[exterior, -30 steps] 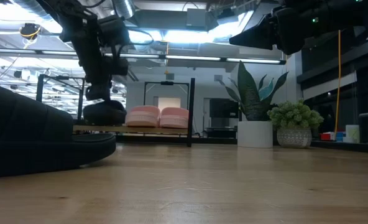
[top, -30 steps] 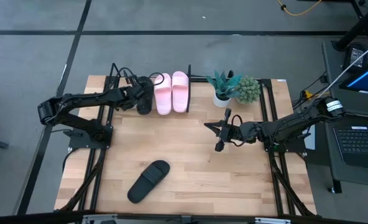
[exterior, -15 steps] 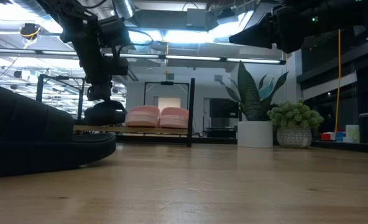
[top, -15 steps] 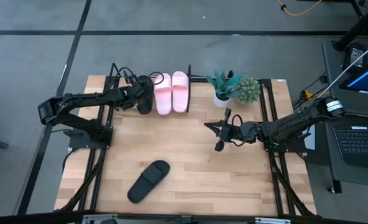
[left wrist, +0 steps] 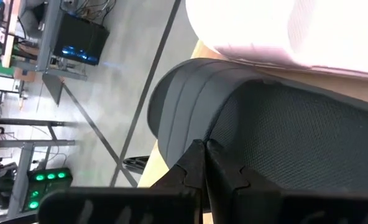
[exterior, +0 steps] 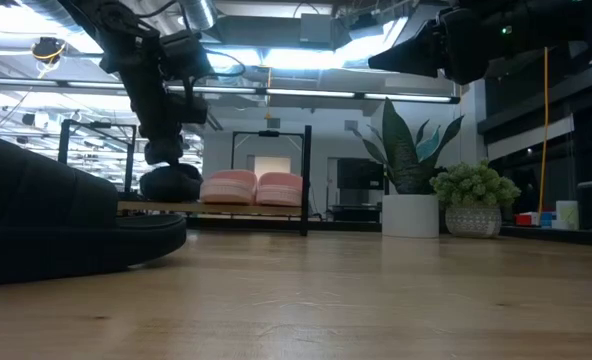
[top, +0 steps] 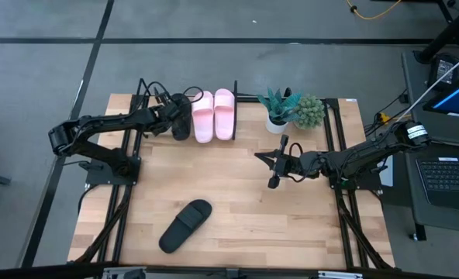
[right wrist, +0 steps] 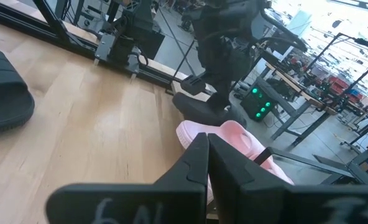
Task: Pick and place slides into the shelf
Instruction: Put the right black slide on the shelf
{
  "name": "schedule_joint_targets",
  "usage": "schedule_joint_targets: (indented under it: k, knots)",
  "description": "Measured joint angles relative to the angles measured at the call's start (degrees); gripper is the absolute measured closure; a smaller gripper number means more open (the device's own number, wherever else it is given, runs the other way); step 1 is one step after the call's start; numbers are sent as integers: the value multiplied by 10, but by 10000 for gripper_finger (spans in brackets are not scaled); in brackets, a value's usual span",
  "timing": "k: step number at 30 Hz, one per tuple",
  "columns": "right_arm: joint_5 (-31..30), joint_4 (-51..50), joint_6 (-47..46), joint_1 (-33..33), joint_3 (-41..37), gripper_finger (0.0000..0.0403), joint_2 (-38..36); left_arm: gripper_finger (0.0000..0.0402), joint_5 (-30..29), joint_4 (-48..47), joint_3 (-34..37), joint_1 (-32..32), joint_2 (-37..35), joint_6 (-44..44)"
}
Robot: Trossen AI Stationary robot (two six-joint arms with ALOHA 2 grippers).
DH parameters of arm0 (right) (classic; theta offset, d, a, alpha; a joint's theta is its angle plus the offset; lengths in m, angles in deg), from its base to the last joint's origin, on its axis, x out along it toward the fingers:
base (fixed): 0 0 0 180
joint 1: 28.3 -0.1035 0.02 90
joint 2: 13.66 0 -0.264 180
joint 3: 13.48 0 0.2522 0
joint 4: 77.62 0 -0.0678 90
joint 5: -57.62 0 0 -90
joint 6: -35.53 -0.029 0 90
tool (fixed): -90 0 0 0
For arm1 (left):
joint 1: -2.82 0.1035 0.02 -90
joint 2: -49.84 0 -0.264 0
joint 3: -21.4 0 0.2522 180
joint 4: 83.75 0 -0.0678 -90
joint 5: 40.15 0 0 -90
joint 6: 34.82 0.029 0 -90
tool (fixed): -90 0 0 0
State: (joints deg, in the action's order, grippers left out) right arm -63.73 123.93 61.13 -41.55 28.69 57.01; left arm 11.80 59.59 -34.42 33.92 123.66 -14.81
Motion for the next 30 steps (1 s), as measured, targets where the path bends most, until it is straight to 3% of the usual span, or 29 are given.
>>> schedule_joint_targets:
  k: [15,30]
  knots:
    - [0,0,0,0,0,391,0,398,26,7,0,0,5,-4]
    - [0,0,0,0,0,391,0,315,27,34,0,-1,5,-1]
